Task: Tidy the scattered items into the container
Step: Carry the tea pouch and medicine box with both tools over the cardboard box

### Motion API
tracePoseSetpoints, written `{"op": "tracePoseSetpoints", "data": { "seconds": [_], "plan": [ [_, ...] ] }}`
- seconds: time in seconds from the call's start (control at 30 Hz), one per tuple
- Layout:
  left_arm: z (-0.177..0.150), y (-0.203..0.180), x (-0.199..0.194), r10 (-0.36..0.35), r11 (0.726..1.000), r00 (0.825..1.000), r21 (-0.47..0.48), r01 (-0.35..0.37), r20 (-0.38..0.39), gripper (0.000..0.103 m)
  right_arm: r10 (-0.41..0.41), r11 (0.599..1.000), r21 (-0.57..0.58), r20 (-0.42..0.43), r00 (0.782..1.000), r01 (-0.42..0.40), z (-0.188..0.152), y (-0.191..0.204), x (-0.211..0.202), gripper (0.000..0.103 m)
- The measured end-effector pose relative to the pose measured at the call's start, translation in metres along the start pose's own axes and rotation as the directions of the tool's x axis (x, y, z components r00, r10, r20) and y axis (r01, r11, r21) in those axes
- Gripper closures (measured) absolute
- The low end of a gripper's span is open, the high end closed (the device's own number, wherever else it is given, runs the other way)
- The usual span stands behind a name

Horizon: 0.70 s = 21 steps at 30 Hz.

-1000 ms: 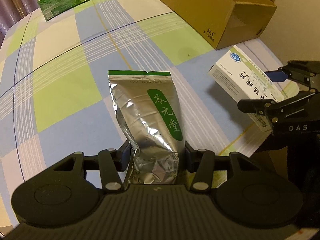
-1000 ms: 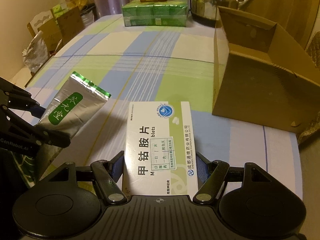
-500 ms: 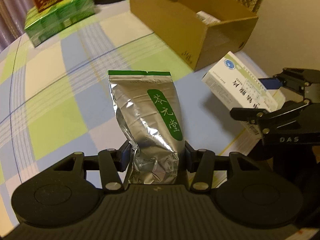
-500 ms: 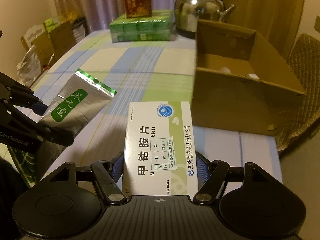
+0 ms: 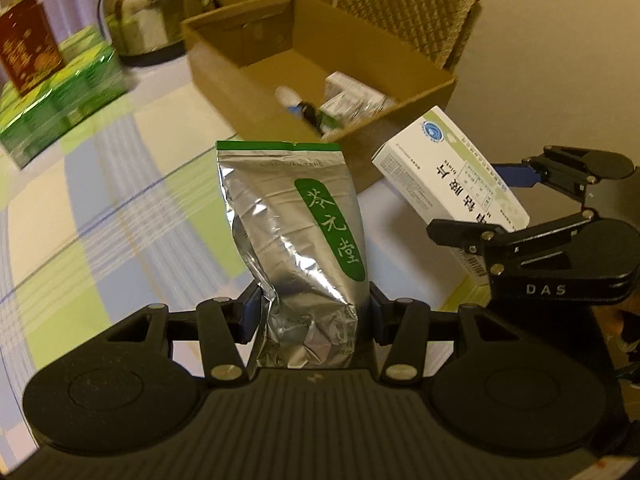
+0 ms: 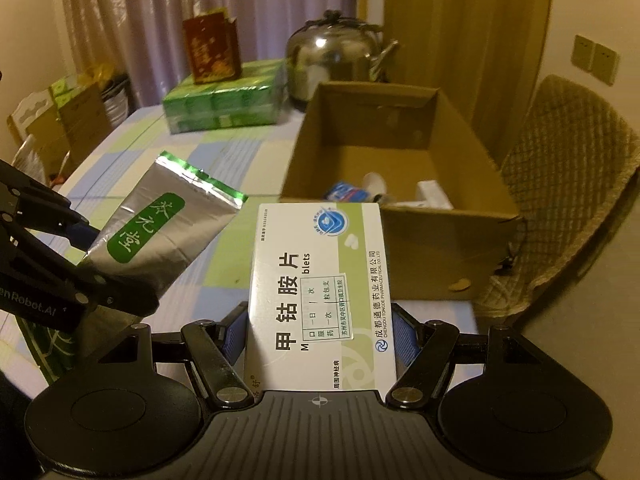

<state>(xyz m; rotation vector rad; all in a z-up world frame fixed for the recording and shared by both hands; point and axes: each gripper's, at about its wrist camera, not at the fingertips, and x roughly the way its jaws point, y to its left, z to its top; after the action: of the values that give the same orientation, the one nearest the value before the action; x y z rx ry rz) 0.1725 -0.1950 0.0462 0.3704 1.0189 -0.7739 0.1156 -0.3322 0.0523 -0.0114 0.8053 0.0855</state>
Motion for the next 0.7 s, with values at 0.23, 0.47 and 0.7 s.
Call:
{"op": "tracePoseSetpoints", "data": {
  "seconds": [0.23, 0.47, 0.7],
  "plan": [
    [0.039, -0.018, 0.0, -0.022, 0.999, 0.999, 0.032, 0.021, 0.031, 0.057, -0.026, 0.999, 0.027, 0.025, 0.999, 0.025, 0.016, -0.022, -0.003, 0.035],
    [0.071, -0.025, 0.004, -0.041, 0.999, 0.998, 0.031, 0.039, 0.048, 0.056, -0.047, 0.998, 0.033, 0.056, 0.997, 0.045, 0.034, -0.039, -0.005, 0.035],
    [0.096, -0.021, 0.01, -0.038, 0.999, 0.998, 0.015, 0.038, 0.058, 0.056, -0.081, 0.996, 0.034, 0.082, 0.993, 0.078, 0.054, -0.06, 0.0, 0.035]
  ]
}}
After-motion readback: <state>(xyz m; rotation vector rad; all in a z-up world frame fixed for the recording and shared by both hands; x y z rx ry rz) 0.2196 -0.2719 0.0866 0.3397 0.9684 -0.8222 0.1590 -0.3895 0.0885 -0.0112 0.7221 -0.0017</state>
